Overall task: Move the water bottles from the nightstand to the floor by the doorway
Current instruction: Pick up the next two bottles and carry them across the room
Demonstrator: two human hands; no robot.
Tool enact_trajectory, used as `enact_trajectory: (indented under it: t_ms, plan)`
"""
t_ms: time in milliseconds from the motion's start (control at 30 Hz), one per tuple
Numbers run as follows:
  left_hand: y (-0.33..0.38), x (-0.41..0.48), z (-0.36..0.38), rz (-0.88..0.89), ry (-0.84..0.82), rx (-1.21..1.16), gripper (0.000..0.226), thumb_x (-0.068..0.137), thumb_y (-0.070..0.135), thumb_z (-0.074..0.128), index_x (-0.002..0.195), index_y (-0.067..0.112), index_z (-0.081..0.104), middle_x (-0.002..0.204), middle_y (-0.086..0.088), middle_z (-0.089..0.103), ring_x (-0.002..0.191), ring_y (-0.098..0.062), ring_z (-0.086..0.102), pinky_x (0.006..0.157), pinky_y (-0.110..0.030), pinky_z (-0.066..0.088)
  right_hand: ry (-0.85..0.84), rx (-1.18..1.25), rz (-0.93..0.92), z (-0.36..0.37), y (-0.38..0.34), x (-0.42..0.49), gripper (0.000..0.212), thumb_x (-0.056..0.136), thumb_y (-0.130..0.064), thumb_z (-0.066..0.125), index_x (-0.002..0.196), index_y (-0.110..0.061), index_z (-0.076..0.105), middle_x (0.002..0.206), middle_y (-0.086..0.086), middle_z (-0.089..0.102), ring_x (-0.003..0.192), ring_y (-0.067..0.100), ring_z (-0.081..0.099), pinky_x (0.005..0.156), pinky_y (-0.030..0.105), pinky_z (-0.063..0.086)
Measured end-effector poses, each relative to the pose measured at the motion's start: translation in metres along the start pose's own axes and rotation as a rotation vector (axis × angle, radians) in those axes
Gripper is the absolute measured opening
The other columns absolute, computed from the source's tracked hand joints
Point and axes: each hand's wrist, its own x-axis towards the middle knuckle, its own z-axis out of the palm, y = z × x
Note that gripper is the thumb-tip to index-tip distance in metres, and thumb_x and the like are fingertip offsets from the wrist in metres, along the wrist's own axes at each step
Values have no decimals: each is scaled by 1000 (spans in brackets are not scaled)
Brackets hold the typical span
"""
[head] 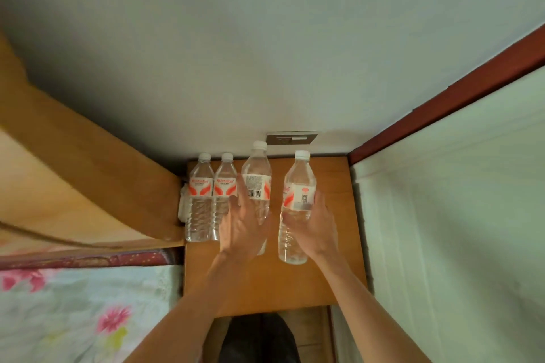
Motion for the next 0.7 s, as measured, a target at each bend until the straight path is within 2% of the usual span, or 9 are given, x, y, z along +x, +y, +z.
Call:
enact_trajectory:
  t_ms: [100,200,267,333,433,500,567,700]
  plan:
    - [17,-16,-28,53,68,6,105,87,61,54,151,30,-22,158,-20,17,124,-41,51,80,-40,55,17,34,-43,-18,-16,-17,69,71,-46,81,124,-29,40,104,-16,61,86,7,67,66,23,54]
    - [36,-34,-56,12,110,32,104,82,73,42,151,30,-21,163,-11,6,128,-32,51,79,-29,52,29,63,-90,-37,-39,-35,66,72,-44,80,122,-32,39,106,-15,61,87,7,65,68,24,54]
    - [47,-45,-73,-13,134,68,102,81,74,39,151,30,-21,162,-10,12,124,-28,55,76,-27,51,39,65,-138,-49,-55,-46,66,72,-42,80,123,-32,39,108,-15,61,90,9,65,73,30,56]
    - [58,-57,-90,-29,183,75,101,84,70,46,151,30,-19,160,-10,22,119,-26,58,72,-23,48,38,50,-184,-60,-69,-57,66,73,-41,80,124,-31,40,108,-14,61,91,9,65,75,30,57]
    - [69,-73,-108,-59,268,93,99,85,67,49,155,24,-7,154,-10,33,118,-26,58,78,-30,53,27,51,-253,-72,-85,-72,70,71,-42,81,128,-30,42,114,-12,63,97,10,66,77,30,56]
    - [70,-82,-114,-56,330,106,98,87,63,53,156,20,-1,147,-13,43,109,-27,62,74,-30,53,6,56,-300,-80,-94,-82,73,71,-43,81,131,-30,41,114,-13,63,98,9,66,78,30,55]
    - [69,-89,-121,-66,375,105,98,87,59,57,156,20,-1,138,-13,49,100,-26,64,68,-30,53,-21,54,-357,-86,-102,-92,74,71,-43,81,132,-32,40,111,-18,60,97,6,64,78,26,52]
    - [73,-111,-134,-101,467,66,99,86,55,63,155,22,1,130,-11,54,96,-25,65,66,-30,52,-65,-5,-469,-96,-116,-110,72,70,-48,80,129,-35,40,107,-22,55,94,3,61,70,13,46]
